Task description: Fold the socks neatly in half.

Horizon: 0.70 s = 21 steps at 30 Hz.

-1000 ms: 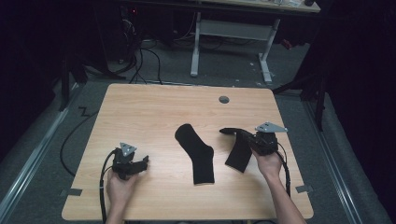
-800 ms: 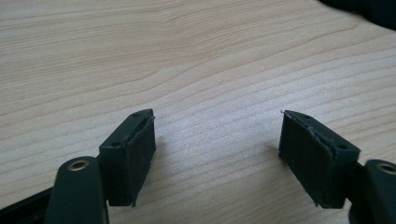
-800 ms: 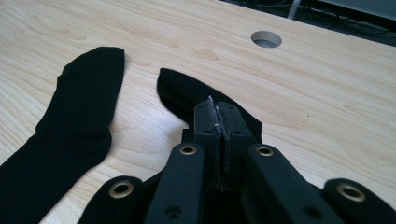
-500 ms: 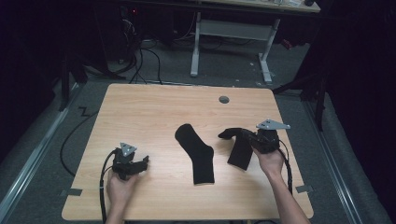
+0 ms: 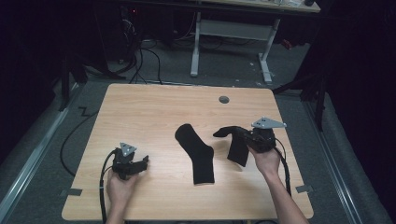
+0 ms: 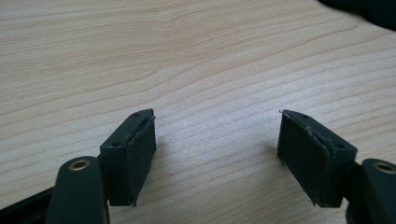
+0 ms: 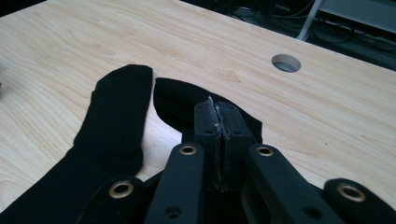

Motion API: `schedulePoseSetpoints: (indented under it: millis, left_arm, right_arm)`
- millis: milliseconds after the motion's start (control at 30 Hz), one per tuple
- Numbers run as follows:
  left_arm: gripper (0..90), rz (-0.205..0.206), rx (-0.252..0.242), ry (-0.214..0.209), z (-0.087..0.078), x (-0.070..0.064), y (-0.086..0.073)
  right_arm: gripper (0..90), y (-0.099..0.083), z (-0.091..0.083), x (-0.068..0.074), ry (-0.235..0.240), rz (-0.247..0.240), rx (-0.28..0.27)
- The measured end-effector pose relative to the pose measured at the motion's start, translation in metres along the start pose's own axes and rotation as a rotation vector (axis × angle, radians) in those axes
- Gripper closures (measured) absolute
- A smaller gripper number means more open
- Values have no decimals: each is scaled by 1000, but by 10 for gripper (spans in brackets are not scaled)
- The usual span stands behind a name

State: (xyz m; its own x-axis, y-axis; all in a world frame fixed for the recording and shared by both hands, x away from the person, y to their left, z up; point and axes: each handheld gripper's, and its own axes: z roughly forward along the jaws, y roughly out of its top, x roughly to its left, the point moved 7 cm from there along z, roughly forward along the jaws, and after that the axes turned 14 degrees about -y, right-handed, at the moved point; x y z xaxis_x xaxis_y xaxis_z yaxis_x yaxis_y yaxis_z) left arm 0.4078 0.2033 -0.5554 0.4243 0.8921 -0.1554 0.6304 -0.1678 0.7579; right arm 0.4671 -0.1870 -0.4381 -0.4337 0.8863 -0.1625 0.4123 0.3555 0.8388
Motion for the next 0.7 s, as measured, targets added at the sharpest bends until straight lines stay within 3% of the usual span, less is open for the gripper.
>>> schedulePoseSetpoints:
  millis: [233, 467, 700]
  left_arm:
    - [286, 1, 0, 4, 0, 0, 0]
    - [287, 0, 0, 5, 0, 0, 0]
    - [291, 0, 0, 6, 0, 0, 0]
  right_arm:
    - [881, 4, -6, 2, 12, 6, -16]
    - [881, 10, -13, 9, 17, -23, -38]
    - [881, 14, -15, 27, 60, -44, -44]
